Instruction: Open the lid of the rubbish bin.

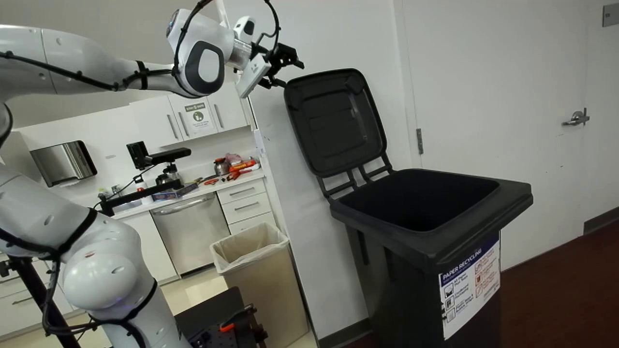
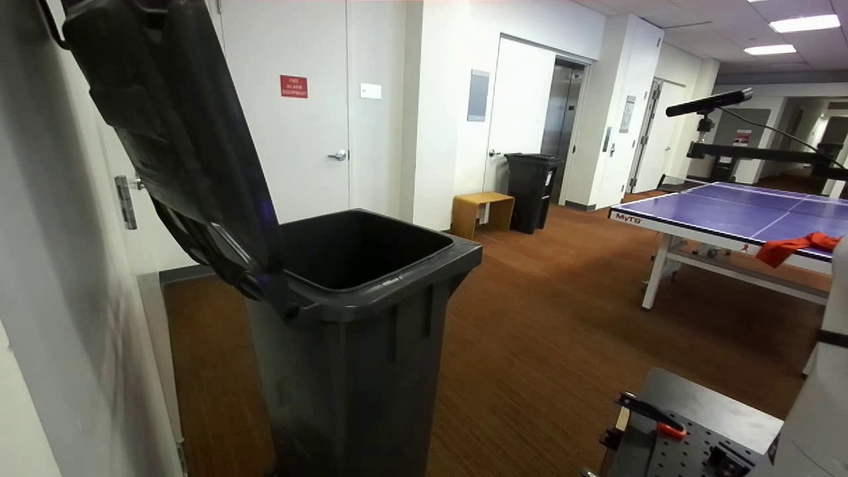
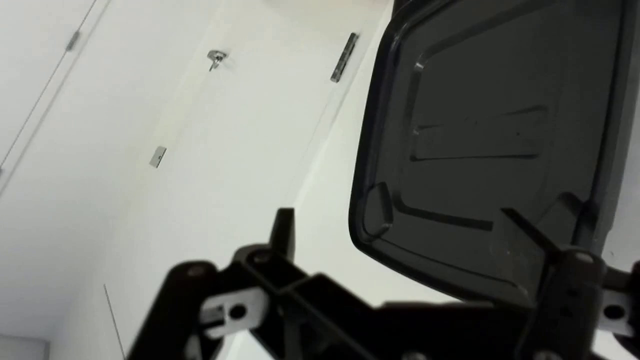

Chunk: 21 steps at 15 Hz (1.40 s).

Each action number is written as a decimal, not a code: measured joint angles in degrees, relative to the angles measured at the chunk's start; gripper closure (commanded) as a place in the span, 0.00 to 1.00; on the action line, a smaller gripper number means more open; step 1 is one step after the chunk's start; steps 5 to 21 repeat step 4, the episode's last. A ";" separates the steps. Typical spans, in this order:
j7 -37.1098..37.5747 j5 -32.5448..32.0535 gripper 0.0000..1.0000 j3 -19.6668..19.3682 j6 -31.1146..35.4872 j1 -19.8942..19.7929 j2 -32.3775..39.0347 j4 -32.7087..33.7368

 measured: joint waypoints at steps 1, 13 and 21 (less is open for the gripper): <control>-0.12 2.23 0.00 -2.34 -1.63 1.88 -0.77 -1.05; 4.07 2.75 0.00 -8.53 -8.77 6.03 -4.05 -3.86; 4.07 2.75 0.00 -8.53 -8.77 6.03 -4.05 -3.86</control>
